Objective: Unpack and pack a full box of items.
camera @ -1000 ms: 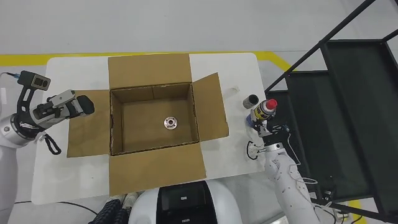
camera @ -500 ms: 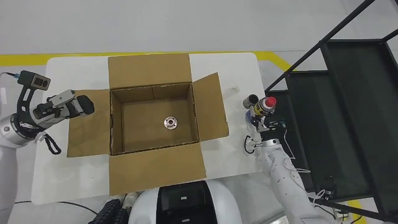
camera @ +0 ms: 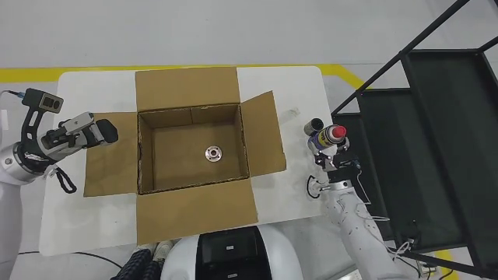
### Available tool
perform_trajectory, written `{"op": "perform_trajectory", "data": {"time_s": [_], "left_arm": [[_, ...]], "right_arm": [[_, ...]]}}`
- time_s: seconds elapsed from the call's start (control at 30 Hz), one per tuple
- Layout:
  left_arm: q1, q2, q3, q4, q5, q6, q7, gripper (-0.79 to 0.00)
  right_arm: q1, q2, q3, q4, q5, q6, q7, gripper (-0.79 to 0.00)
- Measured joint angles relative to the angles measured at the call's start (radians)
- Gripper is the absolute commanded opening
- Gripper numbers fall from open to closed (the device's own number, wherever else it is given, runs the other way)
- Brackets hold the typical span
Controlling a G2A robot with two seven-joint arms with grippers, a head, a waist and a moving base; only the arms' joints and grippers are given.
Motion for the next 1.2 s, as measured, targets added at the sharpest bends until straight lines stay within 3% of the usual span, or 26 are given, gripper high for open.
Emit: {"op": "perform_trajectory", "data": {"time_s": [0.27,0.6,0.87,1.2], "left_arm": [[0.0,0.0,0.0,0.0,0.0,0.0,0.0,0.0],[0.0,0.0,0.0,0.0,0.0,0.0,0.0,0.0],[0.0,0.0,0.0,0.0,0.0,0.0,0.0,0.0],[0.0,0.0,0.0,0.0,0.0,0.0,0.0,0.0]], "right_arm": [[-0.193,0.02,0.044,-0.283,0.031,-0.057,0.037,0.0],[-0.428,0.034,0.087,-0.765,0.148,-0.179,0.321,0.0],[-0.502,0.04,0.066,-1.039,0.154,-0.176,0.564,0.0],[-0.526,0.056,0.021,-1.251,0.147,-0.304,0.784,0.0]]}}
